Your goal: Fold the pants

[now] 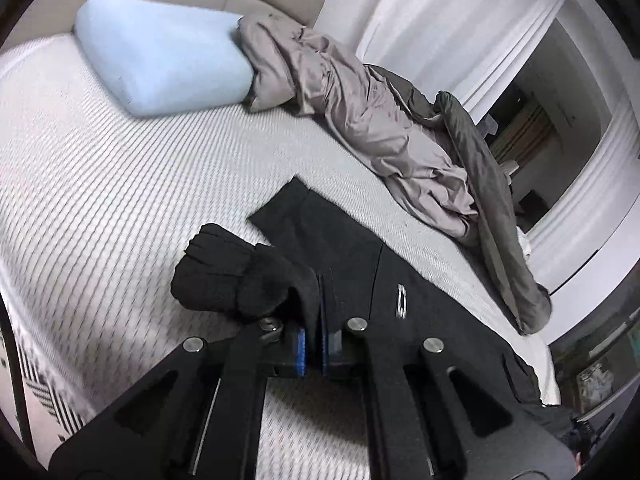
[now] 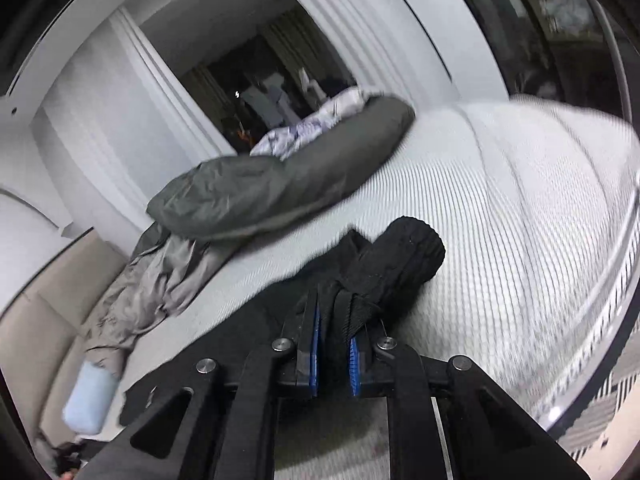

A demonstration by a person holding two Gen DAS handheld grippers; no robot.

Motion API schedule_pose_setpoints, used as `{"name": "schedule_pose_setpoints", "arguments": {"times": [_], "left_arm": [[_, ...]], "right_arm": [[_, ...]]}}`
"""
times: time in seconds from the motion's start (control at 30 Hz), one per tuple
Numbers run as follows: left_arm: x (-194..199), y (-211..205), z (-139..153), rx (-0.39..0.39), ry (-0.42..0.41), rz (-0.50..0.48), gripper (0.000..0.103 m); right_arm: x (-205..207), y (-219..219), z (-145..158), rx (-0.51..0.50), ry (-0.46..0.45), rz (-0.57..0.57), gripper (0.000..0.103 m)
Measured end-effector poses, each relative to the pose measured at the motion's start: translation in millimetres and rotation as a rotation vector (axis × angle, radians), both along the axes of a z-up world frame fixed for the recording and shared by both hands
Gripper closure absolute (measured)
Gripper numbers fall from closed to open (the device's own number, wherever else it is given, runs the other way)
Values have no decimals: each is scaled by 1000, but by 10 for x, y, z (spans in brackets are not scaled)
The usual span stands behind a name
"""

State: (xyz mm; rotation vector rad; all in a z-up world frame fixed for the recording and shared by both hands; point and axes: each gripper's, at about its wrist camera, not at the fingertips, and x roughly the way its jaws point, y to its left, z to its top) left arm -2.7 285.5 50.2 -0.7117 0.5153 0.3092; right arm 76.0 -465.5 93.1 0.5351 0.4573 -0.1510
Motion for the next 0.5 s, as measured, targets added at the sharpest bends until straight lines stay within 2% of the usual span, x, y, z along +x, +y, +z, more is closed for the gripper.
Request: {"name": "schedule_pose_setpoints", "arguments": {"times": [0.07, 0.23, 0.37, 0.4, 0.47, 0.5], "left_arm": [[285, 3, 108, 33, 11, -5, 101], [1277, 52, 311, 91, 58, -18, 101], [2030, 117, 288, 121, 103, -9, 101], [2271, 144, 227, 131, 133, -6, 99], [2670, 223, 52, 130, 186, -13, 92], [2795, 250, -12, 128, 218, -17, 84]], "right_arm": [[222, 20, 84, -15, -14, -18, 93], [1014, 85, 221, -73, -2, -32, 93], [1834, 150, 201, -130, 85, -28, 92], [2076, 190, 178, -172, 124, -26, 92], [2446, 224, 88, -228, 204, -24, 87], [2645, 241, 13, -247, 252, -14, 79]]}}
